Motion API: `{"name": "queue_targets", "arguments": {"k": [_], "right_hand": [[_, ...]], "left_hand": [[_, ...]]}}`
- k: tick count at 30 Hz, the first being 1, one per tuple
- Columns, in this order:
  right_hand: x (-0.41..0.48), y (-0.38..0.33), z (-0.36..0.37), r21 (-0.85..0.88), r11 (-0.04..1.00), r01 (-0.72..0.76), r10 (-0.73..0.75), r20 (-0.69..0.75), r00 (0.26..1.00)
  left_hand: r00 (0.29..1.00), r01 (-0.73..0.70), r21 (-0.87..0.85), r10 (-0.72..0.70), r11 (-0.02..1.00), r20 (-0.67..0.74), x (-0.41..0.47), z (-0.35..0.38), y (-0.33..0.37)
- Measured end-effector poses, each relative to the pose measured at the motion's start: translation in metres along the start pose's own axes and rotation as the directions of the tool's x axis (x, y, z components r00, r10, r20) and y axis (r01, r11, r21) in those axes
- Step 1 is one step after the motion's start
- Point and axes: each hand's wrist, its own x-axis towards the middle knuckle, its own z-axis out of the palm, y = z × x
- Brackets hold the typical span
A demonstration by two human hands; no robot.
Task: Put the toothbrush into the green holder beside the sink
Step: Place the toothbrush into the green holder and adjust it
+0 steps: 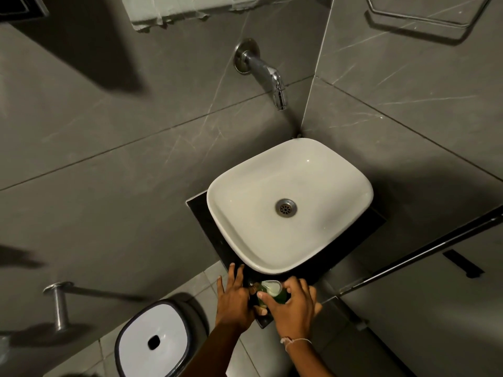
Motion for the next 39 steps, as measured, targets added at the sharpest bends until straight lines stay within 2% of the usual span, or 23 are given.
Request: {"name": "queue_targets", "arguments": {"k": [6, 13, 16, 22, 27, 33, 39], "right_hand": [[-0.003, 0.01, 0.001, 0.065, 0.996, 0.055, -0.056, 0.017, 0.998], [-0.004, -0.003, 0.003, 0.068, 0.997, -0.019, 0.022, -0.034, 0.999], [-0.008, 0.006, 0.002, 0.076, 0.996, 0.045, -0.044, -0.005, 0.999], [-0.005, -0.005, 0.002, 0.046, 0.998, -0.045, 0.047, -0.038, 0.998], [-0.004, 0.008, 0.001, 0.05, 0.998, 0.03, -0.032, 0.053, 0.998], [-0.002, 0.002, 0.001, 0.009, 1.0, -0.026, 0.026, -0.005, 1.0], [-0.002, 0.011, -0.004, 0.055, 0.994, 0.093, -0.097, 0.065, 0.993]], "left_hand": [[1.0, -0.002, -0.011, 0.002, 1.0, -0.004, -0.001, 0.001, -0.001], [1.0, 0.002, -0.016, -0.002, 1.0, -0.008, 0.0, 0.0, 0.0], [1.0, -0.006, -0.018, 0.006, 1.0, -0.013, -0.001, 0.001, -0.002], [1.0, -0.012, -0.022, 0.011, 1.0, -0.015, -0.001, 0.001, -0.001], [1.0, -0.014, -0.003, 0.014, 1.0, -0.007, 0.0, 0.001, -0.003], [1.0, -0.011, 0.008, 0.011, 1.0, 0.005, -0.001, -0.001, -0.001], [1.0, -0.014, 0.003, 0.014, 1.0, 0.008, -0.001, -0.001, 0.0]]}}
